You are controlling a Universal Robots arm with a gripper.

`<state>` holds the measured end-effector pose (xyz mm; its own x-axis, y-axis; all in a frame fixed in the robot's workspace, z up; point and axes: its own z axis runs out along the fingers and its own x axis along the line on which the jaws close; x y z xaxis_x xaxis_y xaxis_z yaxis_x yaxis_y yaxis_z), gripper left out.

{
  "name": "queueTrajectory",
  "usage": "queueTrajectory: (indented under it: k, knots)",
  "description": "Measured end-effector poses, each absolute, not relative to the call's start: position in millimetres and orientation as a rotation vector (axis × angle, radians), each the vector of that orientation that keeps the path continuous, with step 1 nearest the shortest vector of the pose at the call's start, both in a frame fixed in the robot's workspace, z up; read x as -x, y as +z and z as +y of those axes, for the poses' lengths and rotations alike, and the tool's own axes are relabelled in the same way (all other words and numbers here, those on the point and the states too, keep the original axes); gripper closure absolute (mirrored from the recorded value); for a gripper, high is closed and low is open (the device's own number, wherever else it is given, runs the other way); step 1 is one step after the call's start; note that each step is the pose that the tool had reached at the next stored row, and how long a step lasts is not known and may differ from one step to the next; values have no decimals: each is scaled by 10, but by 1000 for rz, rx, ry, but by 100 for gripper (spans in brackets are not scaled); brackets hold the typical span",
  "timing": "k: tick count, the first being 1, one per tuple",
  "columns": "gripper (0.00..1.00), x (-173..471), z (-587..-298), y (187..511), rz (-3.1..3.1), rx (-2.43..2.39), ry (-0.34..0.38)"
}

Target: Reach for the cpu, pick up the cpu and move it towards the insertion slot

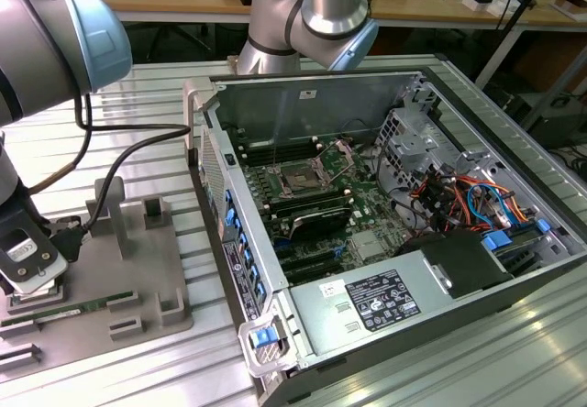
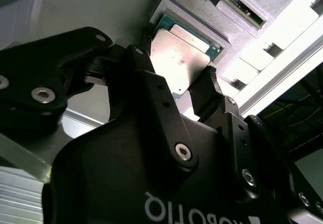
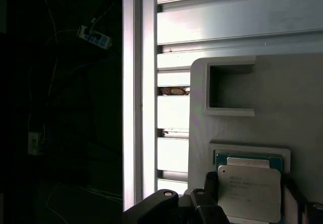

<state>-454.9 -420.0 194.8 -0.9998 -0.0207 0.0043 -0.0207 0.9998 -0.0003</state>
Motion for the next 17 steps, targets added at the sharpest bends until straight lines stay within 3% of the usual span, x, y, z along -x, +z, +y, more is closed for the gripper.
queueTrajectory:
  k: [17]
  knots:
    - [45,4549,-4199,1985,-3137,-32,1]
